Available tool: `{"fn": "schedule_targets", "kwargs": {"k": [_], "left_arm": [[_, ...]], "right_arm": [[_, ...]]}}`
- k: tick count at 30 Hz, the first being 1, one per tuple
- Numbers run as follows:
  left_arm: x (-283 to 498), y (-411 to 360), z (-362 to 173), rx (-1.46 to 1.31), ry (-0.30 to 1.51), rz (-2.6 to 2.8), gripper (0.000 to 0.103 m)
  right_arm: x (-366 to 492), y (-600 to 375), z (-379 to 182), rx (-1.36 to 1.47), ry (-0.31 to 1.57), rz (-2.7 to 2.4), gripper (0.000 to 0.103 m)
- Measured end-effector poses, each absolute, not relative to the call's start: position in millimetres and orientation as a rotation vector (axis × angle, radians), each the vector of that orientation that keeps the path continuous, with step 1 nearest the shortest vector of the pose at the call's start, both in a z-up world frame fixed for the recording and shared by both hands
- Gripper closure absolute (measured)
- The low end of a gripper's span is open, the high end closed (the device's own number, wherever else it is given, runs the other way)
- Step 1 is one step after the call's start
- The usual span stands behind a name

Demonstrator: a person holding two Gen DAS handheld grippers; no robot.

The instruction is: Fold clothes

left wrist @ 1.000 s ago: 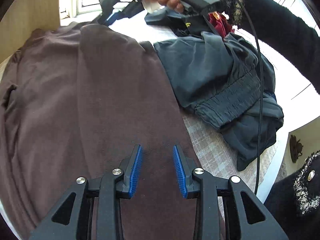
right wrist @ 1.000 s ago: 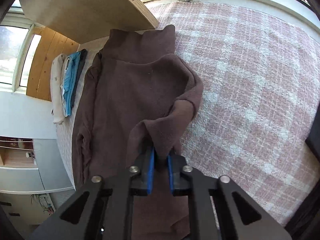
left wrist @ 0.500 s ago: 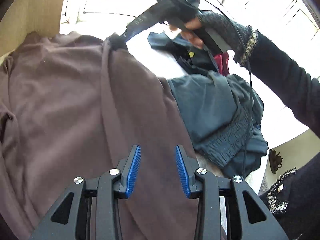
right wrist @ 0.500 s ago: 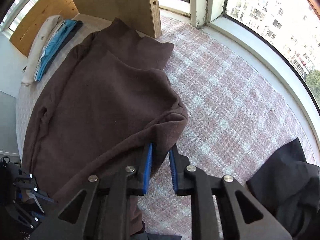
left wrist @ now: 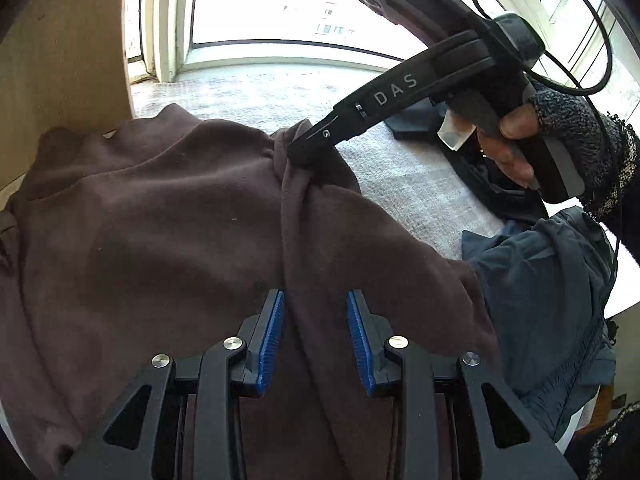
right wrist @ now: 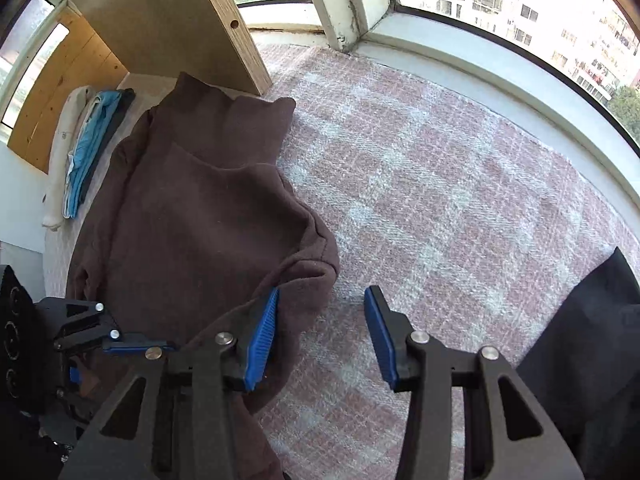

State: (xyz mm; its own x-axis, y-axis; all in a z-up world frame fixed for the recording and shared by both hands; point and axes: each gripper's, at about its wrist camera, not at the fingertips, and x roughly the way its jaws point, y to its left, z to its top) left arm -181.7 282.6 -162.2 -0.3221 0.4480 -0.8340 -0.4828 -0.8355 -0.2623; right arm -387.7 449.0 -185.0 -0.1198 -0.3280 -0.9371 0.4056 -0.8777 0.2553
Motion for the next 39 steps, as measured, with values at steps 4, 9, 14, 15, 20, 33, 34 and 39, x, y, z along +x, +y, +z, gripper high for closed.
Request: {"fn": "schedule_targets", "kwargs": {"k": [4,9,14,15,20,33,34,39], "left_arm": [[-102,252,-103,-1.24,-0.023,2.193,0.07],[18,223,-51,-1.233,-0.089,2.246,0.067],[118,229,-44,-1.287,-0.13,2.265,0.061],[129,238,-51,-1.279,-0.132,2.25,0.06],[155,302,-111,-1.267,0.022,2.146,0.06],[198,337,-147,-1.269,0.119,2.217,0.059],[196,340,-150,-1.279,0.14,2.218,0.059],[193,360,-169,-1.288,0.339,2.265,0.059]], "right_arm": [[-359,463,-160,1.647,0.033,-2.045,0.06],[-292,484,-112,1.598,0.101,-2.036,0.06],[-243,514,-61,1.55,0.052,-2.048,0.056],[-237,515,-59,1.524,0.045,-2.068,0.054],[-208,492,-95,1.569,0.026,-2.015,0.053],[-208,490,-118,1.638,-0.026,-2.01,0.053],[-212,492,-118,1.644,-0.029,-2.019,0.053],[-225,502,-127,1.686,-0.046,-2.024,0.054]]}}
